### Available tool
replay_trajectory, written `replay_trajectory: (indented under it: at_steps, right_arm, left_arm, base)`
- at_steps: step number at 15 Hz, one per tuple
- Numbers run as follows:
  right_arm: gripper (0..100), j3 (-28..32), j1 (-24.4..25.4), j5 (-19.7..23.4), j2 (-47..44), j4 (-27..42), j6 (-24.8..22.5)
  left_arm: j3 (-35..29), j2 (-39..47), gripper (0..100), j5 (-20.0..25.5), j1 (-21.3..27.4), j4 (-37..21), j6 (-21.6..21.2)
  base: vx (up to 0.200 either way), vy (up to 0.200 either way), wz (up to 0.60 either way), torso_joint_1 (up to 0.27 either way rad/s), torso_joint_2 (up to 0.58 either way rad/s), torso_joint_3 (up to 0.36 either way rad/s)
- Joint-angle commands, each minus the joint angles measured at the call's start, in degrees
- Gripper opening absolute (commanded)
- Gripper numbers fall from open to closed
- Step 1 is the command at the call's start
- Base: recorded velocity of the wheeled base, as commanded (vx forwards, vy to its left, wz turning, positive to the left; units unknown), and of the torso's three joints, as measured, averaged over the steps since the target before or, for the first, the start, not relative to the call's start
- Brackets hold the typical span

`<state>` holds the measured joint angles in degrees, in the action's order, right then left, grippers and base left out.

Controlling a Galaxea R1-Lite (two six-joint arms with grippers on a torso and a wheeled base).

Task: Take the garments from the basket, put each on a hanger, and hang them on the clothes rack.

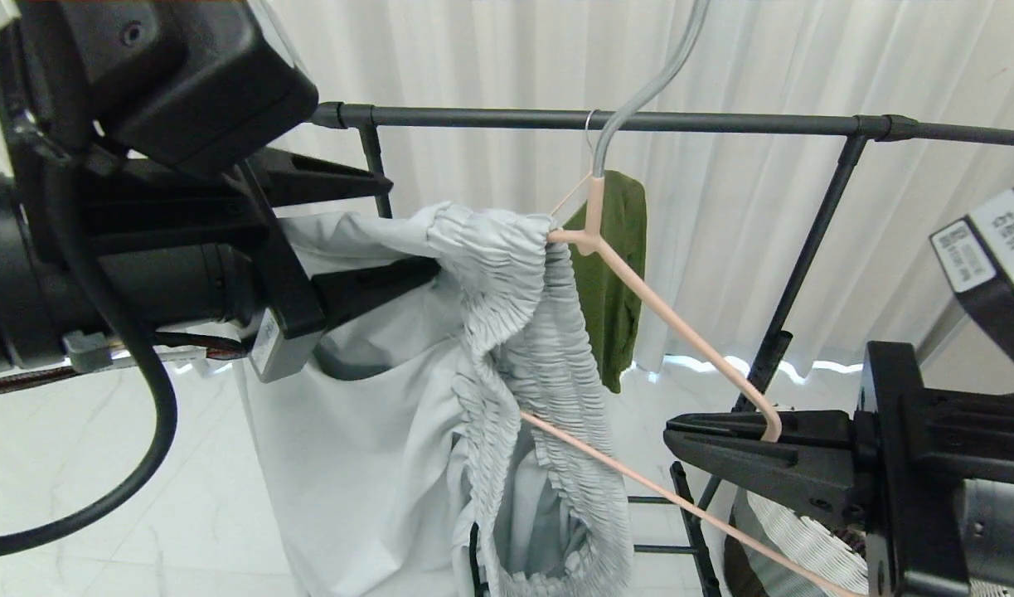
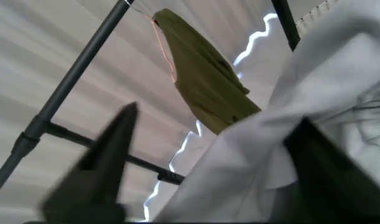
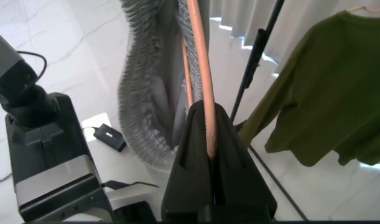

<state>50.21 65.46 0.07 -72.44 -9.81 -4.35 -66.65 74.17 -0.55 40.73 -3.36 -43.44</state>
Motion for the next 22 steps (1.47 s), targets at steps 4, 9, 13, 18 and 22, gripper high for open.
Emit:
replay_trajectory:
  at_steps: [4,9,13,18,22]
  right_arm:
    - [0,0.0,0.0,1.1,-0.2,-0.1,-0.1]
    - [0,-0.1,-1.0,0.7,-0.2,-0.1,-0.4]
    - [100,-0.1,-3.9,0.6,-0.1,-0.4,-2.6]
    - [100,-0.1,-9.9,0.5,0.2,-0.6,-4.5]
    - [100,0.0,-18.5,0.0,0.2,-1.1,-6.5]
  left_arm:
    - [0.5,0.6,0,-0.1,0.0,0.0,0.0]
    - [0.4,1.2,0,-0.2,-1.6,0.0,-0.7]
    - [0.5,1.8,0,-0.8,-4.7,1.7,-1.6]
    - [5.0,2.7,0,-5.8,-6.5,10.0,-3.5]
    - [6.9,3.5,0,-11.1,-7.2,16.1,-1.7]
  base:
    - [0.0,0.0,0.0,0.0,0.0,0.0]
    - [0.0,0.0,0.0,0.0,0.0,0.0]
    - [0.0,0.0,0.0,0.0,0.0,0.0]
    - [0.0,0.0,0.0,0.0,0.0,0.0]
    - [0.0,0.0,0.0,0.0,0.0,0.0]
